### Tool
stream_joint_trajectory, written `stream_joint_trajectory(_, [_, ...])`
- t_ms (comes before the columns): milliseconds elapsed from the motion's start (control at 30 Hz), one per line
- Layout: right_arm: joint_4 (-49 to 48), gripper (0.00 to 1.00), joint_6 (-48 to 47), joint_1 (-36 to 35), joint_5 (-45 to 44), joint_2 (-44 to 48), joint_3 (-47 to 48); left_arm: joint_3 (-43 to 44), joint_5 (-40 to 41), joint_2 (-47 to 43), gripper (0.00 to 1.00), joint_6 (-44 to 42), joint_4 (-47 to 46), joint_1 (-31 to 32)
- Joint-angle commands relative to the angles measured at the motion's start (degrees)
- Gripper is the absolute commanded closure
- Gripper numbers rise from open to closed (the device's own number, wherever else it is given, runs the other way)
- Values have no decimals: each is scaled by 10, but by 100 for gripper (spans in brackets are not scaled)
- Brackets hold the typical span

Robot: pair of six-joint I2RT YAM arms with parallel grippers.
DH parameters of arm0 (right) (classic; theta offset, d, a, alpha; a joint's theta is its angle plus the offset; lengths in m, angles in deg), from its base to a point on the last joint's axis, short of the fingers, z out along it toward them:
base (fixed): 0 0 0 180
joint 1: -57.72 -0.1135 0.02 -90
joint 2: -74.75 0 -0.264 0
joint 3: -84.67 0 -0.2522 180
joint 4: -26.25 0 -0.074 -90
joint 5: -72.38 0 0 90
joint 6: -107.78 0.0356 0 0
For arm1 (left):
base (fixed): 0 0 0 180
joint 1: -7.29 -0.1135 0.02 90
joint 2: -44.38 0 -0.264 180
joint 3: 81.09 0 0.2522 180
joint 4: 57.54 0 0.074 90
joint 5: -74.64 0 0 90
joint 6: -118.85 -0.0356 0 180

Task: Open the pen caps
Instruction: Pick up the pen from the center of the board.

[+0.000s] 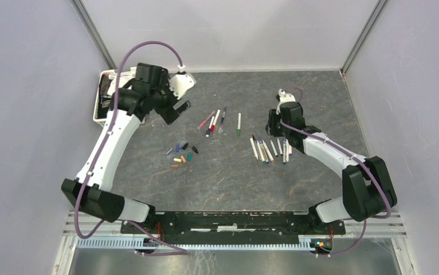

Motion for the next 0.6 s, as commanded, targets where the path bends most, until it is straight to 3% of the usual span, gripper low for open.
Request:
stream_joint_trajectory(0, [7, 56, -6, -43, -43, -12, 87, 9, -35, -30, 0, 63, 16, -28])
stream_joint_trajectory(300, [57, 50, -2, -113, -69, -214, 287, -47, -56, -105, 0, 113, -32, -99])
stream_joint_trajectory(567, [119, 50, -5, -117, -100, -366, 408, -70, -108, -117, 0, 102, 12, -101])
